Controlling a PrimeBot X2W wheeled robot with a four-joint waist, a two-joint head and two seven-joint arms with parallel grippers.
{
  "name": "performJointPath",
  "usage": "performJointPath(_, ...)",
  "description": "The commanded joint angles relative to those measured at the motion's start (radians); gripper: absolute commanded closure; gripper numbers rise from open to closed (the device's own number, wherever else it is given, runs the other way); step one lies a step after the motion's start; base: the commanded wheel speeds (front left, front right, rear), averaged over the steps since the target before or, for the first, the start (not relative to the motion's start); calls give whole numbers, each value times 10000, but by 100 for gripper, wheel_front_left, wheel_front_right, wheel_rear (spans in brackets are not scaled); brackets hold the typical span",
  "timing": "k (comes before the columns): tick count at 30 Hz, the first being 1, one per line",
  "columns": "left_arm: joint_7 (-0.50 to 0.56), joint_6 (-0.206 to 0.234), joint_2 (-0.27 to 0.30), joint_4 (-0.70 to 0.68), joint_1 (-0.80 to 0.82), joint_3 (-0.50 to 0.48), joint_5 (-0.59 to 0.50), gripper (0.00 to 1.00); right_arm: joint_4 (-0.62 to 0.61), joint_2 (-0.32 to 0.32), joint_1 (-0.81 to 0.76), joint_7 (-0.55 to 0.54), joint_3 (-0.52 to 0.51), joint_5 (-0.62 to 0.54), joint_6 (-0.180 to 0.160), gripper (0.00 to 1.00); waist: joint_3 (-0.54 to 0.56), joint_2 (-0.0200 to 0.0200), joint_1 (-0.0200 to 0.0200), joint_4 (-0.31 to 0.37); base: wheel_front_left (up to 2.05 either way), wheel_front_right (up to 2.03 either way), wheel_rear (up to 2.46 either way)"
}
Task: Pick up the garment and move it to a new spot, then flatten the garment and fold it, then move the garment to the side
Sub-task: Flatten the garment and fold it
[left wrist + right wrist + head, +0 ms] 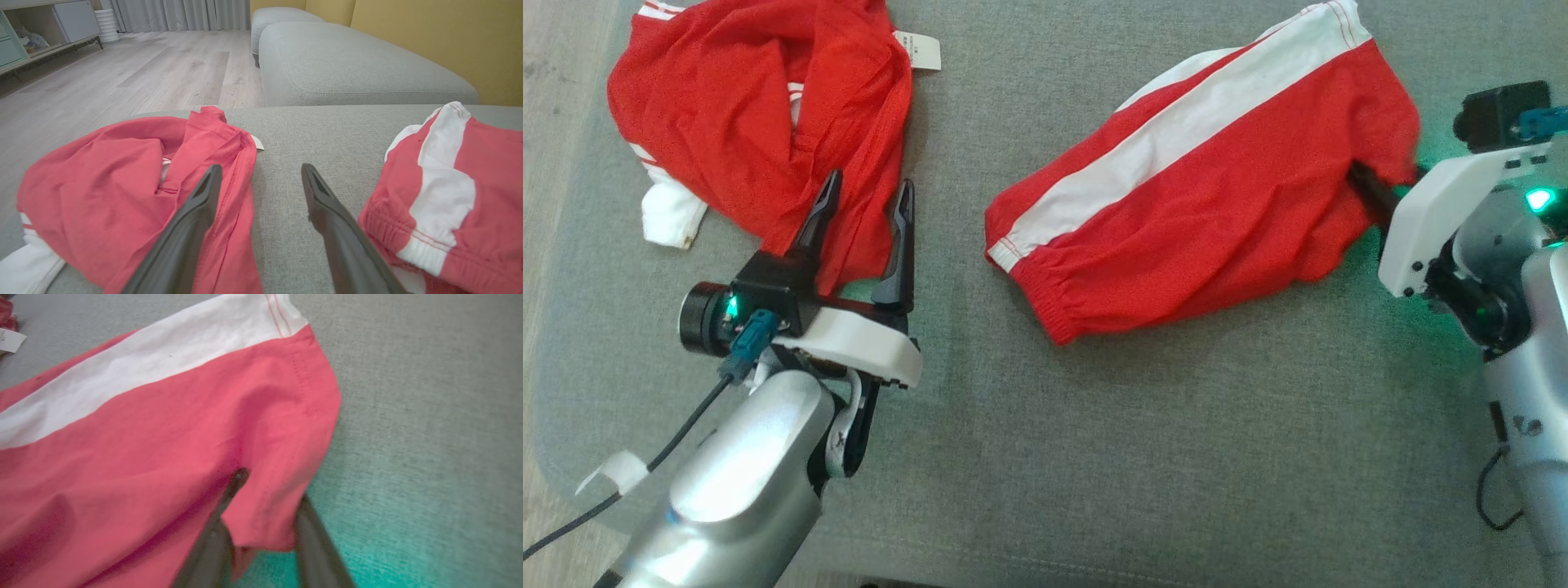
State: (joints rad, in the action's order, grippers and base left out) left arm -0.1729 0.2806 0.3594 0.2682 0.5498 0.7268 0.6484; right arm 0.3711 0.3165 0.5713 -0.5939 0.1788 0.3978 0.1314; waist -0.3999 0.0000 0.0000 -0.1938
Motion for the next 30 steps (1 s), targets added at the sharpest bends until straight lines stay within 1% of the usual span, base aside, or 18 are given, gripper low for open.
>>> performJointPath(1,-113,1,261,-199,363,-341,29,0,-184,-171,-384,-302,351,160,-7,100,9,0,0,30,0,0,0)
performJointPath(3,-124,1,265,-187,367,-337,36,0,-353,-204,-443,-135,216,199,-7,100,20,0,0,56,0,0,0)
performJointPath(7,-162,36,296,-147,320,-348,52,0,-795,-400,-880,666,-366,198,-7,100,137,0,0,140,0,0,0)
performJointPath(13,-152,153,406,-173,67,-356,114,0,-1824,-907,-2443,1565,-1604,-42,-7,100,477,0,0,421,0,0,0)
performJointPath(19,-33,286,507,-357,-222,-305,180,0,-3151,-1785,-4285,1494,-2959,-480,-7,100,764,0,0,668,0,0,0)
performJointPath(23,41,360,567,-494,-358,-268,207,0,-3899,-2299,-5026,1306,-3615,-618,-7,100,860,0,0,755,0,0,0)
performJointPath(26,82,420,590,-569,-433,-264,240,0,-4248,-2457,-5193,1168,-3744,-726,-7,100,909,0,0,794,0,0,0)
performJointPath(28,119,444,592,-597,-484,-240,262,0,-4463,-2490,-5137,1071,-3635,-893,-7,100,958,0,0,788,0,0,0)
performJointPath(30,177,462,581,-615,-528,-202,296,0,-4830,-2398,-4860,901,-3081,-1246,-7,100,1055,0,0,738,0,0,0)
